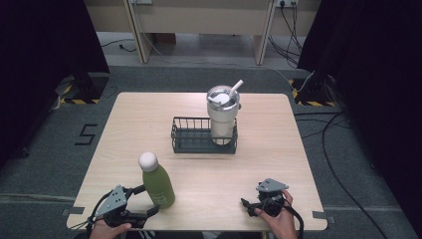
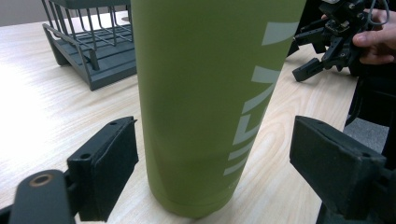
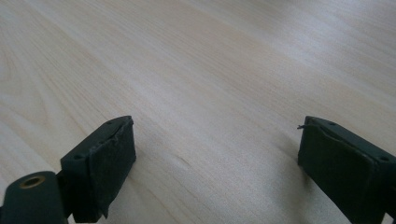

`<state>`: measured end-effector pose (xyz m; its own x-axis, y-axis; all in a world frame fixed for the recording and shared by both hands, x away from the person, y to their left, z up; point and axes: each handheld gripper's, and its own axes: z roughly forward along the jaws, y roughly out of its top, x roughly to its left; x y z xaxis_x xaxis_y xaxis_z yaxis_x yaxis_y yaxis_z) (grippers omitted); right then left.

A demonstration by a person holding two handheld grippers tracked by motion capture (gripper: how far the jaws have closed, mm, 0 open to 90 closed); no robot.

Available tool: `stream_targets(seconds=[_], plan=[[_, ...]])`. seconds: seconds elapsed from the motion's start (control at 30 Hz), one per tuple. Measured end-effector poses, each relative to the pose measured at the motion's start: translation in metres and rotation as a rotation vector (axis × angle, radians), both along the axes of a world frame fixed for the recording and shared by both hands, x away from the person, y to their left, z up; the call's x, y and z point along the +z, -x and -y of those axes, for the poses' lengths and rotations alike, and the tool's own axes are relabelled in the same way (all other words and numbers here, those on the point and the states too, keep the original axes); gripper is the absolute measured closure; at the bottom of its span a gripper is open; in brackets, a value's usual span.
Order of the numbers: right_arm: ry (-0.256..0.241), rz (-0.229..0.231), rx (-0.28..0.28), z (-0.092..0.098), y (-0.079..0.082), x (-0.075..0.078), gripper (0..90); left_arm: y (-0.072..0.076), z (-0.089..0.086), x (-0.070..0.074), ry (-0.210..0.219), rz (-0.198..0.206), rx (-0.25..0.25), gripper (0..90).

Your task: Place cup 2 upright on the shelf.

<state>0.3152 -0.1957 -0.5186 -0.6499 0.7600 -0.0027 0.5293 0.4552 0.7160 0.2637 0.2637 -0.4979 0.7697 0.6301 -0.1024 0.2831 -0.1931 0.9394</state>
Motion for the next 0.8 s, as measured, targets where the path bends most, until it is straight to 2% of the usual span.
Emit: stream_targets(seconds=[0.8], plan=[[0.002, 0.002, 0.003, 0.000, -0.001, 0.000, 10.5, -0.017, 0.018, -0.003, -0.020, 0.021, 0.022, 14.9]])
